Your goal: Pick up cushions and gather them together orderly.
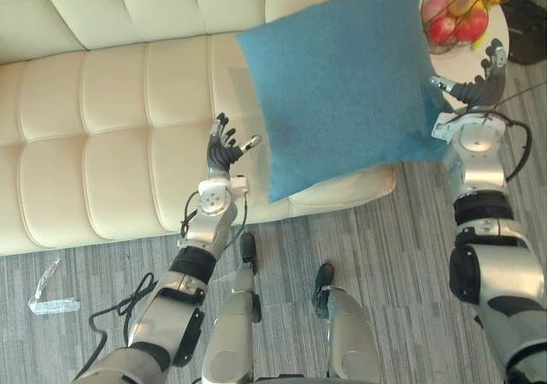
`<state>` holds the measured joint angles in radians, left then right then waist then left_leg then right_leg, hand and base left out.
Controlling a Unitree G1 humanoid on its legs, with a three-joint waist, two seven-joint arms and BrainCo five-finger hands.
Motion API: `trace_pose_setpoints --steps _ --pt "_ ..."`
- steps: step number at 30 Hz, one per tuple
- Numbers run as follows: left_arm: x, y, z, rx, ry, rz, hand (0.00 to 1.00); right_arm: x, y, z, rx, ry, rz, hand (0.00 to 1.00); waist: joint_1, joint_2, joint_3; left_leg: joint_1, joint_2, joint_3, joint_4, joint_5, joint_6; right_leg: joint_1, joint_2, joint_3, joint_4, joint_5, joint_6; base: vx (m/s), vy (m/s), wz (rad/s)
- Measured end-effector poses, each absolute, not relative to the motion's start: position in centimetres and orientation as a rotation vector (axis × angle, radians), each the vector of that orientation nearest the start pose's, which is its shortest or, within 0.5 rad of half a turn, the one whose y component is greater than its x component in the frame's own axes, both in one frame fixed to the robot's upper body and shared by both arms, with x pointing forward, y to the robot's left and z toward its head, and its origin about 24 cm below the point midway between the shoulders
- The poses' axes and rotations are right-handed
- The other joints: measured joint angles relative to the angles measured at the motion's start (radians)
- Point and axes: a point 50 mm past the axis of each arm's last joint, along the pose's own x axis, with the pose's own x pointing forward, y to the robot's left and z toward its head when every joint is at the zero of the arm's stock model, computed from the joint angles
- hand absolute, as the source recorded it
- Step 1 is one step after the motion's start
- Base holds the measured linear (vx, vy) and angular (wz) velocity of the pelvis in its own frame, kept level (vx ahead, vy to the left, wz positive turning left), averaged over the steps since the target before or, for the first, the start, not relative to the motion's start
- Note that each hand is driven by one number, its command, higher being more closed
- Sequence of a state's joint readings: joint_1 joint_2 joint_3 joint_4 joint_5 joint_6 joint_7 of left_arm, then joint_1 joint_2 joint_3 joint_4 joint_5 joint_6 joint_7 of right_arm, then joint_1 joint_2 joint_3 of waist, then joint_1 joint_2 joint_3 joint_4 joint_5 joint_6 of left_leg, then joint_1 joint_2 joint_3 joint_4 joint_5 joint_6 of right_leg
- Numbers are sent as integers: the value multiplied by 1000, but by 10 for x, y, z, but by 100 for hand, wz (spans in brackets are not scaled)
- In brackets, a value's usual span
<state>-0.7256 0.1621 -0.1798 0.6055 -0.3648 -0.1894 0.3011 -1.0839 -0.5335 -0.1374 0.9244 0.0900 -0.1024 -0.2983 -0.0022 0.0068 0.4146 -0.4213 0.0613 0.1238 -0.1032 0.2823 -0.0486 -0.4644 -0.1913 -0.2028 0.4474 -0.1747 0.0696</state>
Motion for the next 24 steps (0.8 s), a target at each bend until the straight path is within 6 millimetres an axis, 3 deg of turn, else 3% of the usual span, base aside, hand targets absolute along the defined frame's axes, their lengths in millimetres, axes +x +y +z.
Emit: trace_pose_setpoints --steps 7,16,17,19,20,24 --pt "382 94 143 -155 -207 10 0 399 -265 260 -144 -365 -480 0 -7 12 16 -44 2 17 0 2 -3 -64 0 22 19 0 0 7 -44 -7" --pt "387 83 155 -212 -211 16 0 403 -239 259 -28 -411 -398 0 -8 14 18 -87 17 59 0 0 -11 -122 5 41 16 9 -6 24 -41 -9" --pt "388 81 157 -218 -214 12 0 402 -239 260 -25 -421 -395 100 -7 14 18 -91 18 59 0 0 -11 -125 5 41 16 10 -6 24 -32 -3" --pt "388 77 163 -241 -220 15 0 400 -234 256 19 -432 -375 100 -7 14 18 -98 21 63 0 0 -11 -127 8 39 5 19 -7 32 -27 -4" --pt "388 77 163 -242 -221 18 100 400 -232 255 26 -434 -369 100 -7 14 18 -98 21 66 0 0 -11 -127 8 39 2 22 -6 37 -21 -7" --pt "389 74 169 -249 -235 12 100 398 -229 251 76 -443 -349 100 -3 14 18 -91 19 75 0 1 -11 -121 5 41 0 25 -5 17 -9 -1"
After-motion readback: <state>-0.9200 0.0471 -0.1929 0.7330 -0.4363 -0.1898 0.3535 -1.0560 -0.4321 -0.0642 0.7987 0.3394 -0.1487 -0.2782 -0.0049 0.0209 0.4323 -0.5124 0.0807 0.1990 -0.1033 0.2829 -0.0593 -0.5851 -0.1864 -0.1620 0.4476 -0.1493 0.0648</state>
